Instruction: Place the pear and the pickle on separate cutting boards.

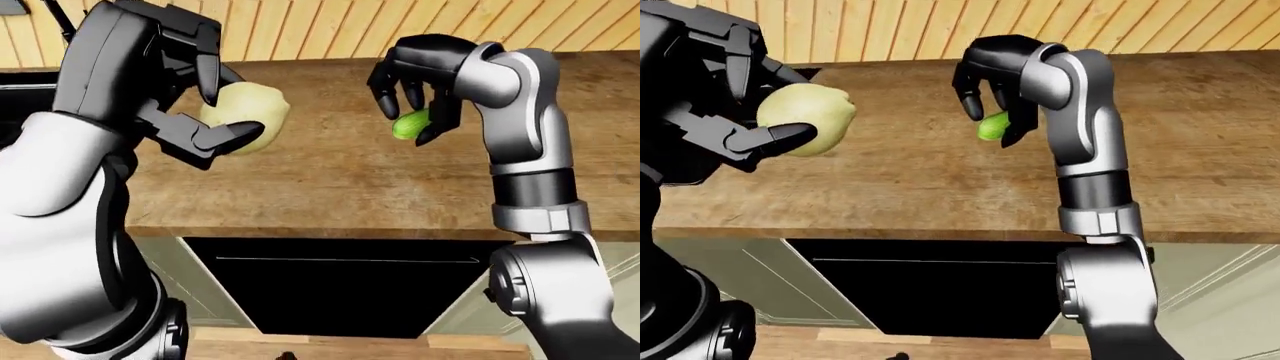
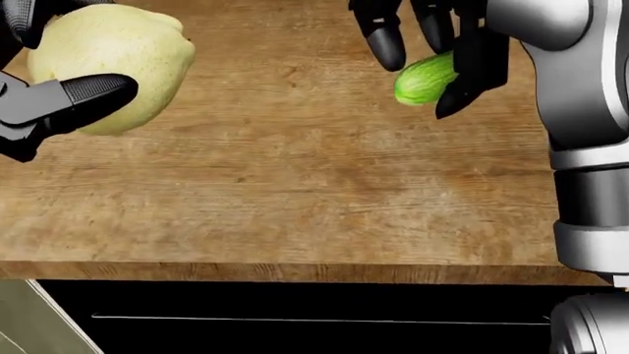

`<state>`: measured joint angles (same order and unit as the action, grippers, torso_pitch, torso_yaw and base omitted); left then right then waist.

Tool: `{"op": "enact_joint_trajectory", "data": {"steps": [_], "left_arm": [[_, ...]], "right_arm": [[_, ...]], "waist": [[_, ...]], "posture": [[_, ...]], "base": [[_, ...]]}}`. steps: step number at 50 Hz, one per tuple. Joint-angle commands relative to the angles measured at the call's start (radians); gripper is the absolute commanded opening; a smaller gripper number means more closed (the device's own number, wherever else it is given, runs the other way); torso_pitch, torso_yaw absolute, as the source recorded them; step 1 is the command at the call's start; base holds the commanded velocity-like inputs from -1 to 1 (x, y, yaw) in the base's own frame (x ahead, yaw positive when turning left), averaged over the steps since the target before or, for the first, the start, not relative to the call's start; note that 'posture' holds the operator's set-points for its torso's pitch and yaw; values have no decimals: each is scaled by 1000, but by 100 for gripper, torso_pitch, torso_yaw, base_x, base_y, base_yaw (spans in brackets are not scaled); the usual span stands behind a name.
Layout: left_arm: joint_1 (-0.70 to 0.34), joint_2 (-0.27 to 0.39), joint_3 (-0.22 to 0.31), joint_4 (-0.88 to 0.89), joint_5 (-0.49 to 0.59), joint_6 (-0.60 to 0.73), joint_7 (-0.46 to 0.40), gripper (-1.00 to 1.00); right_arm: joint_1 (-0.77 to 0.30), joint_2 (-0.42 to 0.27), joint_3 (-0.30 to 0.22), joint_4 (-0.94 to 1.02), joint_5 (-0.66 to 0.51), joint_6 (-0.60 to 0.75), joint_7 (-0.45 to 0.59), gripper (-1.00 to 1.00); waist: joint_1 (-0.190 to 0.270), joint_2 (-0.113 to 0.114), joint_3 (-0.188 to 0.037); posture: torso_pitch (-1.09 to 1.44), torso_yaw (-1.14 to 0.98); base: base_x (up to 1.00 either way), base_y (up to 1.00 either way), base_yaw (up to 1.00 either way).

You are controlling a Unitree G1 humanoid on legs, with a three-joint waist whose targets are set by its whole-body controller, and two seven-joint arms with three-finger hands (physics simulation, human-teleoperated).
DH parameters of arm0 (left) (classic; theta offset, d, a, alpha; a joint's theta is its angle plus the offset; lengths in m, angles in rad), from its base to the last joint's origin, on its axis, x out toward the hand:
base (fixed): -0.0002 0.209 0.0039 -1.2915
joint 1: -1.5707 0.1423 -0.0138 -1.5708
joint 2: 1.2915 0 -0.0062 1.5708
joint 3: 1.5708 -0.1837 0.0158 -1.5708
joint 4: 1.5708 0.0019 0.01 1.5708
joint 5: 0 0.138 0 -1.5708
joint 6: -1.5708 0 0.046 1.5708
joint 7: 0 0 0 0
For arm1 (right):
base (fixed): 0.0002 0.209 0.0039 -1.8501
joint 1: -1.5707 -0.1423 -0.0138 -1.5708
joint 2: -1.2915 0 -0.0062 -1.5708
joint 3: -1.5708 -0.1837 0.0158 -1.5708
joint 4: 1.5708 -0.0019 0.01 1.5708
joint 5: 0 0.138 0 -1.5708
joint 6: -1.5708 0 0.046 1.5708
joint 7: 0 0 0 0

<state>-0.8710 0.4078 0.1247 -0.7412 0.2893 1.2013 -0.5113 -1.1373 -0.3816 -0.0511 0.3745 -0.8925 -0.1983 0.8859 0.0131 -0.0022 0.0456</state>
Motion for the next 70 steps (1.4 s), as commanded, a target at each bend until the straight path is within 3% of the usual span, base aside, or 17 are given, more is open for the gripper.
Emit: {"op": "enact_joint_trajectory", "data": {"steps": [1,5,7,10,21,23,28,33,35,36,48,49,53,56,58,59,70], "left_arm": [[-26,14,22,-9,13,-24,17,-100],[-23,16,25,-10,10,-26,18,-100],[-24,16,25,-12,9,-22,19,-100],[-29,18,22,-12,8,-17,20,-100],[-36,16,15,-3,9,-21,22,-100],[-38,19,20,-1,9,-22,20,-100],[-34,19,23,-2,7,-24,21,-100],[-33,20,25,-3,5,-25,23,-100],[-36,22,24,-5,5,-19,23,-100],[-37,22,23,-5,5,-19,24,-100],[-30,23,27,-12,0,-20,25,-100],[-31,24,27,-12,0,-18,25,-100],[-32,25,25,-13,-1,-17,26,-100],[-32,25,24,-13,-1,-16,26,-100],[-32,26,25,-12,-2,-17,26,-100],[-34,27,25,-13,-2,-15,25,-100],[-54,37,27,-9,-5,-4,22,-100]], "right_arm": [[-42,-3,-7,-32,9,-5,-18,-100],[-38,-2,-9,-43,11,3,-10,-100],[-34,-2,-10,-46,12,3,-12,-100],[-30,-6,-13,-55,17,5,-7,-100],[-26,-9,-15,-51,35,7,-26,-100],[-28,-9,-15,-49,35,7,-31,-100],[-25,-6,-11,-53,35,5,-34,-100],[-22,-2,-12,-62,36,10,-31,-100],[-21,-1,-12,-66,38,13,-27,-100],[-21,-1,-11,-65,39,11,-30,-100],[-16,3,-10,-76,39,13,-31,-100],[-16,3,-10,-75,39,12,-32,-100],[-17,1,-11,-75,40,13,-33,-100],[-17,1,-10,-72,40,10,-36,-100],[-17,2,-11,-77,41,14,-32,-100],[-16,2,-11,-77,41,14,-32,-100],[-21,0,-12,-87,46,19,-20,-100]], "waist": [[10,-12,-30],[24,41,-26],[22,107,-50],[36,103,-36],[-4,24,4],[-21,-43,-25],[-30,-53,-41],[-54,37,-4],[-63,145,-35],[-50,63,10],[-38,-56,-11],[-48,-30,1],[-30,-46,-29],[-33,-3,-1],[-37,59,-12],[-33,126,-32],[-34,3,5]], "posture": [[0,0],[0,0],[0,0],[0,0],[0,0],[0,0],[0,0],[0,0],[0,0],[0,0],[0,0],[0,0],[0,0],[0,0],[0,0],[0,0],[0,0]], "base": [[-45,52,0],[-60,60,0],[-74,62,0],[-78,64,0],[-75,68,0],[-50,68,0],[-23,68,0],[0,68,0],[0,68,0],[0,69,0],[0,69,0],[0,70,0],[0,70,0],[0,70,0],[0,72,0],[0,72,0],[0,73,0]]}}
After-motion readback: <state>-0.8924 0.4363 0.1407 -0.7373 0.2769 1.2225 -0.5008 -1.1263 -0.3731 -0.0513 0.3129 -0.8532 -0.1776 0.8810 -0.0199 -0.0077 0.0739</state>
